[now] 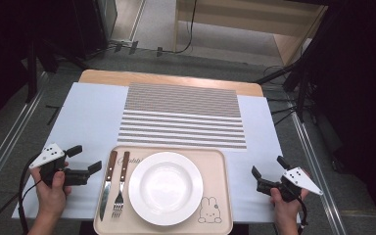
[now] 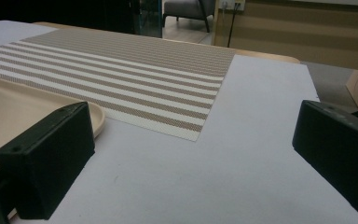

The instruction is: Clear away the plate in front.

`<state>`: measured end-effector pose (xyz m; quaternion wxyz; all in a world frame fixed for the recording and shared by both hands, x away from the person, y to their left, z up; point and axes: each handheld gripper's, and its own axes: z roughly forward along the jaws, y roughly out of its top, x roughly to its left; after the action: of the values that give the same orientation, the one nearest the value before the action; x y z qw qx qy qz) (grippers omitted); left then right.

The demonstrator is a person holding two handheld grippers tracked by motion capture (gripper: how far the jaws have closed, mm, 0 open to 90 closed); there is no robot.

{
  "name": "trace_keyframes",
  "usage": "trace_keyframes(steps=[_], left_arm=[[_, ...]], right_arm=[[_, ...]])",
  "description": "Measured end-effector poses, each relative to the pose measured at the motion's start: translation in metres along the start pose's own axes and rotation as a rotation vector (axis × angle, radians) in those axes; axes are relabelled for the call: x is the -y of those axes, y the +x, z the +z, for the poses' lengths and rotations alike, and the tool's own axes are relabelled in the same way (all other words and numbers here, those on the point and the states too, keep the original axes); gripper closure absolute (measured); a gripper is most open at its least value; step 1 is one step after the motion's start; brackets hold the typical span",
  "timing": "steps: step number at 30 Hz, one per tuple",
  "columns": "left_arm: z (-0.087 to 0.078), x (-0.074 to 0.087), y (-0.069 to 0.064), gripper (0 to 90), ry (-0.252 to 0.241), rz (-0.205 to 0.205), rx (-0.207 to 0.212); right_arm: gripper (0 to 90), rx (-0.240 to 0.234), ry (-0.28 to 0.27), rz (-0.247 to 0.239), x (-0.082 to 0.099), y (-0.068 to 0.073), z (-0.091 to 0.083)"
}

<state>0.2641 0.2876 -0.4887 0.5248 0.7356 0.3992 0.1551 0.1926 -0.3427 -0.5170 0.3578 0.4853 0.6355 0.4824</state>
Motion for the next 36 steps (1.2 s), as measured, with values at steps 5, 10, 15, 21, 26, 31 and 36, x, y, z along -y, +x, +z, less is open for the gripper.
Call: trace_keyframes(steps=[5, 10, 15, 21, 26, 31, 36], left_arm=[[-0.006, 0.002, 0.004, 0.0, -0.004, -0.005, -0.012], [-0.012, 0.004, 0.007, 0.0, -0.009, -0.01, -0.025], [-0.018, 0.006, 0.011, 0.0, -0.015, -0.014, -0.035], [-0.026, 0.01, 0.014, 0.0, -0.012, -0.014, -0.052], [-0.029, 0.011, 0.015, 0.0, -0.012, -0.011, -0.062], [-0.032, 0.013, 0.016, 0.0, -0.007, -0.005, -0.072], [-0.036, 0.014, 0.018, 0.0, -0.012, -0.01, -0.085]], right_arm=[[0.0, 0.001, 0.0, 0.0, 0.0, 0.0, 0.0], [0.0, 0.001, 0.0, 0.0, 0.0, 0.0, 0.0], [0.0, 0.003, 0.001, -0.001, 0.0, 0.0, 0.0], [0.0, 0.003, 0.002, -0.002, 0.0, 0.0, 0.0], [0.0, 0.003, 0.002, -0.001, 0.0, 0.001, 0.0], [0.0, 0.003, 0.001, -0.004, 0.0, 0.0, 0.0], [0.0, 0.002, 0.0, -0.003, 0.0, 0.0, 0.0]])
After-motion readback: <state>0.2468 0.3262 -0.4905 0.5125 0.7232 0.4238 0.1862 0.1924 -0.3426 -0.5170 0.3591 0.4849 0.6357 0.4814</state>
